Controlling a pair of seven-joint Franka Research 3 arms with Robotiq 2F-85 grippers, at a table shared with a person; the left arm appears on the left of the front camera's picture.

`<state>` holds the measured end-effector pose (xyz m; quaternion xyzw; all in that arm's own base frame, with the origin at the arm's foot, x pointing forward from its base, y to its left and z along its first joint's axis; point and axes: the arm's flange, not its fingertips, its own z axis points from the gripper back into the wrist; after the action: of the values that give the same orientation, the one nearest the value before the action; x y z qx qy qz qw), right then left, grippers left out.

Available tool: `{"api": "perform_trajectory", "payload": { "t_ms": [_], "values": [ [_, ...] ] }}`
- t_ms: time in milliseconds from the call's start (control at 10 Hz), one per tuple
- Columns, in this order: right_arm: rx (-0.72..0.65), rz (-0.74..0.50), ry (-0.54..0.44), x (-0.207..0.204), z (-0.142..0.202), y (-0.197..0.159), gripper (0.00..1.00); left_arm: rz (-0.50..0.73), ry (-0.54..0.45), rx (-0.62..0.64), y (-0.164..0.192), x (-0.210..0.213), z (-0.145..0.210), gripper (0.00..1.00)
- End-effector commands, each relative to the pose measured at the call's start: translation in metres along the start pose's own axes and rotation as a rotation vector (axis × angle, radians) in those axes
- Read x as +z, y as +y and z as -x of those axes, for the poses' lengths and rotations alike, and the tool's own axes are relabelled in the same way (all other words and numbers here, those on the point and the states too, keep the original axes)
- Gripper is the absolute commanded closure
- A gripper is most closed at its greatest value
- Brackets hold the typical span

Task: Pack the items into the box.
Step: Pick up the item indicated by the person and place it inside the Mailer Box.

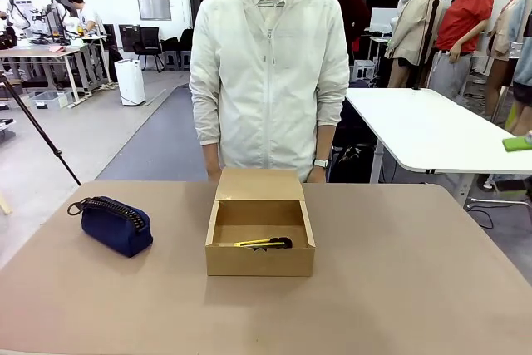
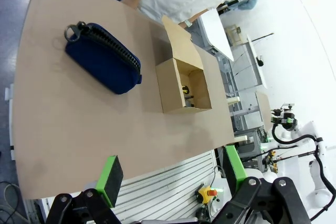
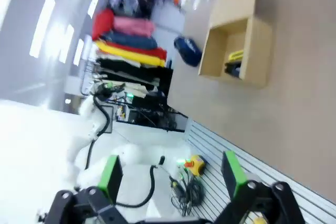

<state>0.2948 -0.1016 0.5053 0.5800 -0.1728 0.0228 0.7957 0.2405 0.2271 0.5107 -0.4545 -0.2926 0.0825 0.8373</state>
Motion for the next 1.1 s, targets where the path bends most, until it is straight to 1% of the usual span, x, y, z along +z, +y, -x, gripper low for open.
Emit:
{"api": "perform_trajectory", "payload": {
  "t_ms": [0, 1000],
  "values": [
    [0.091, 0.081, 0.131, -0.0033, -0.0008, 0.0269, 0.00, 0.019, -0.010, -0.018, 0.0003, -0.0002, 0.0001, 0.00],
    [0.091, 0.081, 0.131, -0.0033, -0.0008, 0.0269, 0.00, 0.019, -0.010, -0.018, 0.0003, -0.0002, 0.0001, 0.00]
  ]
}}
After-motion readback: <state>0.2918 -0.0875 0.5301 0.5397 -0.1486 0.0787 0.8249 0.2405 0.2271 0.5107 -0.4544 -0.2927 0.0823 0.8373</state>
